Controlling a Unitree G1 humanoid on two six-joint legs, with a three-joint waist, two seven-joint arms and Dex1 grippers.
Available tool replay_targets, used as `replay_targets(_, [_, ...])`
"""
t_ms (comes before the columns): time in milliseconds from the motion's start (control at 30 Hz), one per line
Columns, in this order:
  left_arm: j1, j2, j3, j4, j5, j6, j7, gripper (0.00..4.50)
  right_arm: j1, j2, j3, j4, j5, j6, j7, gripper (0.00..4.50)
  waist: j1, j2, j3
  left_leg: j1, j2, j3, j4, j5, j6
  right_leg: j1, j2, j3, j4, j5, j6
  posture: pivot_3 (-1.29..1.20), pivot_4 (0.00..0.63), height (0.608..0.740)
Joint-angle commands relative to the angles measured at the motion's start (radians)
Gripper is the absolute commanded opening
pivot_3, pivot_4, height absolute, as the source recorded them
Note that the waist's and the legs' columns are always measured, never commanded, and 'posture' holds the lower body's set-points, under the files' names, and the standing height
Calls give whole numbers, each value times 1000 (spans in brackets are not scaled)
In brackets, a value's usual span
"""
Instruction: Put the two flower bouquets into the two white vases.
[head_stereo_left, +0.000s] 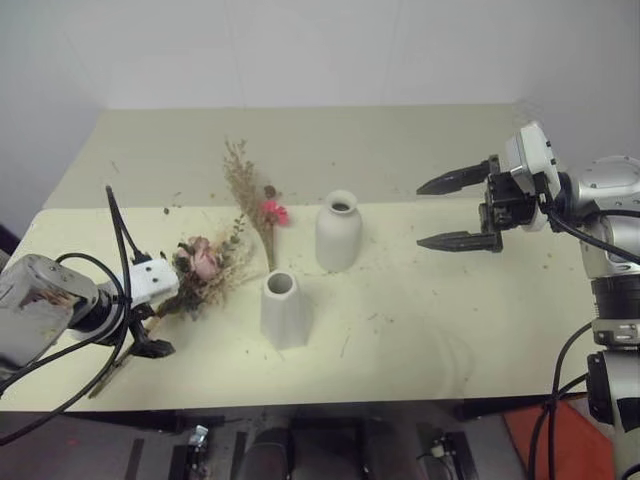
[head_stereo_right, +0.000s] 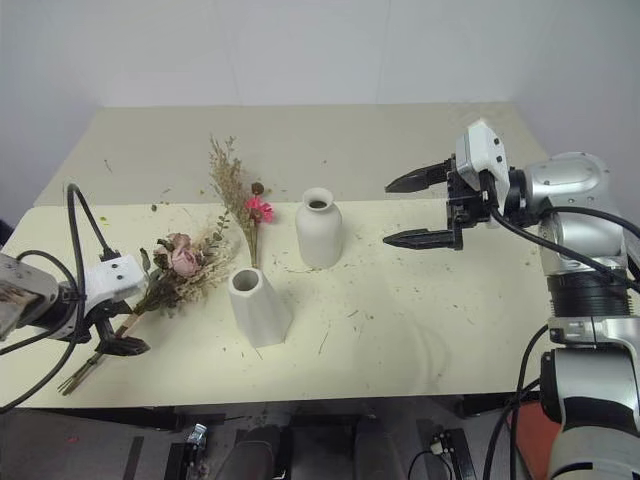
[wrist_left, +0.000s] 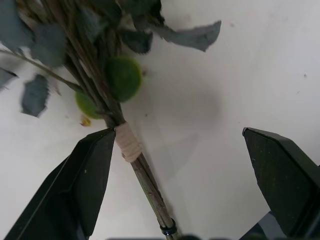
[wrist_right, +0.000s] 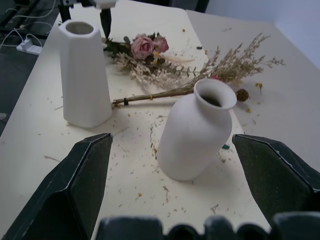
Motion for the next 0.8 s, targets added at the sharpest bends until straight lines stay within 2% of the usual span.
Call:
replay_targets(33, [-50,5,-1,4,19,42,5,4430,-38,-2,2,24,-12,-29,42,4500,0,0,0,0,0,0,0,0,0,0,0,0,0,0,0,0,150,740])
replay_targets(167, [-40,38,19,-29,1,94,9,4430,-62,-5,6,60,-17,-37,66,4500,0,0,0,-1,0,0,0,0,0,-1,0,0,0,0,0,0,150,740])
replay_targets(300, [-10,24,24,-19,-16,133,25,4430,-84,-5,17,93,-21,-50,79,4500,-2,0,0,-2,0,0,1,0,0,-1,0,0,0,0,0,0,150,740])
replay_targets(533, [-49,-107,-60,129,33,143,103,4430,-111,-10,43,117,-6,-59,81,4500,0,0,0,-1,0,0,1,0,0,-1,0,0,1,0,0,0,150,740])
replay_targets(667, [-98,-159,-114,232,86,116,130,3181,-115,-21,55,119,4,-63,81,4500,6,3,-2,1,-1,0,1,0,0,1,0,0,2,0,0,0,150,740])
replay_targets(800, [-135,-173,-111,262,106,107,140,2123,-122,-30,60,121,10,-65,81,4500,6,5,-3,5,-1,0,1,0,0,2,-1,1,6,0,0,0,150,740])
